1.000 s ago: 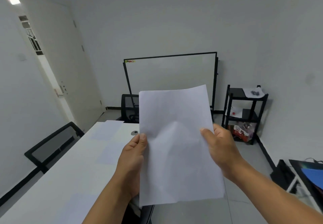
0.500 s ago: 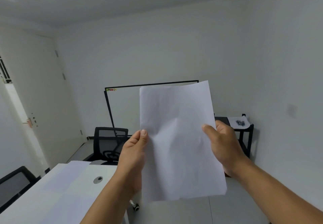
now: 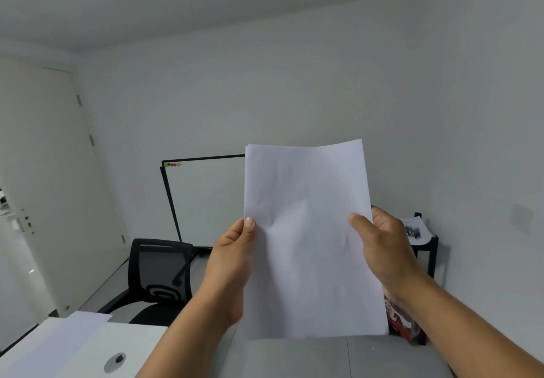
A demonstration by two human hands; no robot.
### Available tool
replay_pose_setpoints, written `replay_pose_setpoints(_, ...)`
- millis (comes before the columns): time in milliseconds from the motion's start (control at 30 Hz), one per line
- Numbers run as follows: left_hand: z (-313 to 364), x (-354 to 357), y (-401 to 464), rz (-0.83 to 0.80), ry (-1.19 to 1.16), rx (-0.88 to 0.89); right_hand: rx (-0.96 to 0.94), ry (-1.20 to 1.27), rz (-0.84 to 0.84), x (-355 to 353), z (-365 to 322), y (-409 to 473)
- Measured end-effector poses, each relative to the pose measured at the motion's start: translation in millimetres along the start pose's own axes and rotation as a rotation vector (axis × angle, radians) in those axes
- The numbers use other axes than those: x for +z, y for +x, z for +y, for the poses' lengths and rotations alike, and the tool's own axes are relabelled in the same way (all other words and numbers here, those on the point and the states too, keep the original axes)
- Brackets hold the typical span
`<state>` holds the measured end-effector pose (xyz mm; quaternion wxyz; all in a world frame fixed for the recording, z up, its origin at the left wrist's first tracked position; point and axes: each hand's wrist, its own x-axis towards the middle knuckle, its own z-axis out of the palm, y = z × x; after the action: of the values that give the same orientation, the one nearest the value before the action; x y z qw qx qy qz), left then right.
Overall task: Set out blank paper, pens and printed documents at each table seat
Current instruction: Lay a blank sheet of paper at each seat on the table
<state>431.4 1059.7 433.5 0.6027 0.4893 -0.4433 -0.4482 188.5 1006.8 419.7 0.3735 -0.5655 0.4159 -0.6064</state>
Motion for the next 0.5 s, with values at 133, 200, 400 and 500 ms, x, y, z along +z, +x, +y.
replay_pose_setpoints(133, -24, 22, 80, -0.021, 0.006, -0.017, 0.01, -0.057, 0.007, -1, 35, 71)
replay_pose_setpoints(200, -35, 31, 120, -0.027, -0.011, -0.022, 0.033, -0.059, -0.004, 0, 48, 105)
replay_pose_setpoints(400, -49, 56, 232, -0.052, -0.021, -0.014, 0.083, -0.107, -0.009, 10, 86, 206)
replay_pose_setpoints(500, -50, 65, 282, -0.032, 0.01, -0.008, 0.081, -0.136, -0.008, 15, 100, 255)
